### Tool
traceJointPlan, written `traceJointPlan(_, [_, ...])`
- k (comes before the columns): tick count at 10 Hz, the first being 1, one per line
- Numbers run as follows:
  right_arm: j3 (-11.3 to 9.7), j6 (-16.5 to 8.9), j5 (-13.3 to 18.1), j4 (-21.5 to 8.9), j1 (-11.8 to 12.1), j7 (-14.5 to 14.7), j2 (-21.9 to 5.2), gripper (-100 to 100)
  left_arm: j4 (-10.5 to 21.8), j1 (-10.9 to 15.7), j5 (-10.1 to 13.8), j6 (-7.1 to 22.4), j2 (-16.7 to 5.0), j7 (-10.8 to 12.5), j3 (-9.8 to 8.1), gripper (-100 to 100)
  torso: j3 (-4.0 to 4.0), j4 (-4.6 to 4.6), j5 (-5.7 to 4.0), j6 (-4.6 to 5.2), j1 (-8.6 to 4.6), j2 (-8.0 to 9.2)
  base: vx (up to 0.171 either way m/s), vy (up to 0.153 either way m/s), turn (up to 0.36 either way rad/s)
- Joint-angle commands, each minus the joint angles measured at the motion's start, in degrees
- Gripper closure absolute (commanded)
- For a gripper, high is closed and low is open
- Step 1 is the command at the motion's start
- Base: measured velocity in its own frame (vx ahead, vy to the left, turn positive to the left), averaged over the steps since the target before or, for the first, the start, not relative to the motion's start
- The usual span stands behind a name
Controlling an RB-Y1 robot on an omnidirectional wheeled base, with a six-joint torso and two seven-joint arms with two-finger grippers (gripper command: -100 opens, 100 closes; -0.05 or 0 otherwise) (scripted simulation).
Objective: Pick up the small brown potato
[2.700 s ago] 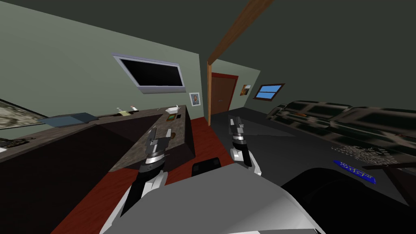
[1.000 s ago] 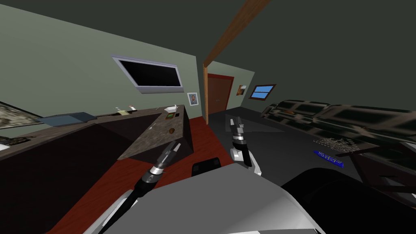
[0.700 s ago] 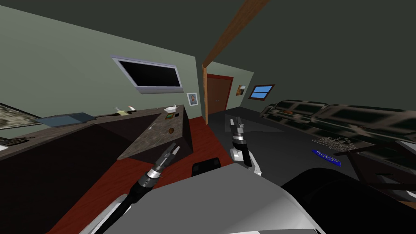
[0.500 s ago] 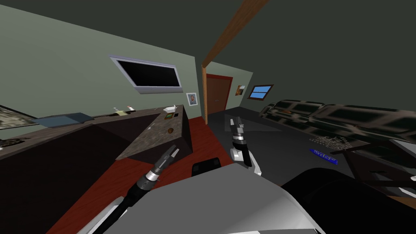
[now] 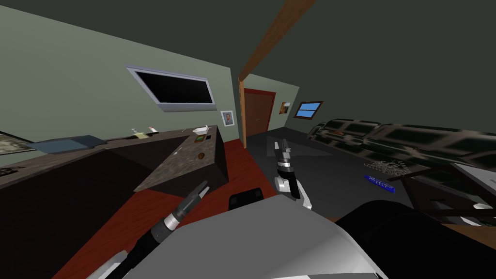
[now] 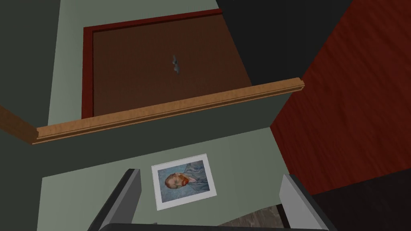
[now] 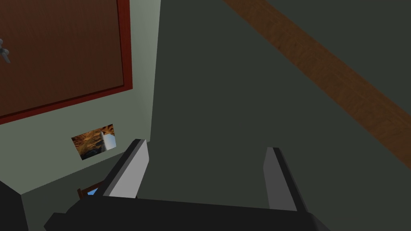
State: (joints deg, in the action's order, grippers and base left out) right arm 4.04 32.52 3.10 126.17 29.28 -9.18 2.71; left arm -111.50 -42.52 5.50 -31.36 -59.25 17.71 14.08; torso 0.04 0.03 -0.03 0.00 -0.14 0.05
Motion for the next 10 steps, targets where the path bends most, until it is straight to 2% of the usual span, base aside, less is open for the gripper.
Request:
traceJointPlan(1, [0.0,0.0,0.0,0.0,0.0,0.0,0.0,0,2.5,-1.2,0.4,-0.1,-2.9,0.4,0.93,-100,0.00,0.00,0.00,0.00,0.00,0.00,-0.008,-0.053,-0.055])
traceJointPlan(4, [0.0,0.0,0.0,0.0,0.0,0.0,0.0,0,4.1,-2.7,0.8,0.2,-7.8,0.6,1.40,-100,-0.05,-0.02,-0.01,0.00,-0.03,-0.08,0.003,-0.047,-0.033])
traceJointPlan(5, [0.0,0.0,0.0,0.0,0.0,0.0,0.0,0,5.6,-4.3,1.3,0.5,-9.9,0.8,1.79,-100,-0.05,-0.02,0.00,0.00,0.00,-0.09,0.010,-0.048,-0.059])
traceJointPlan(6, [0.0,0.0,0.0,0.0,0.0,0.0,0.0,0,5.6,-4.3,1.3,0.5,-11.1,0.8,1.79,-100,-0.06,-0.02,0.00,0.00,-0.02,-0.10,0.013,-0.039,-0.020])
traceJointPlan(7, [0.0,0.0,0.0,0.0,0.0,0.0,0.0,0,7.2,-5.9,1.8,0.8,-13.3,0.9,2.12,-100,-0.07,-0.03,0.01,0.00,0.01,-0.13,0.020,-0.042,-0.058])
traceJointPlan(8, [0.0,0.0,0.0,0.0,0.0,0.0,0.0,0,7.2,-5.9,1.8,0.8,-14.2,0.9,2.12,-100,-0.09,-0.03,0.00,0.01,0.00,-0.15,0.024,-0.041,-0.029])
traceJointPlan(9, [0.0,0.0,0.0,0.0,0.0,0.0,0.0,0,8.8,-7.6,2.3,1.1,-16.6,1.0,2.37,-100,-0.09,-0.03,0.01,-0.01,0.00,-0.16,0.045,-0.055,-0.062])
traceJointPlan(10, [0.0,0.0,0.0,0.0,0.0,0.0,0.0,0,8.8,-7.6,2.3,1.1,-17.2,1.0,2.37,-100,-0.13,-0.05,-0.01,0.01,-0.04,-0.22,0.038,-0.041,-0.024])
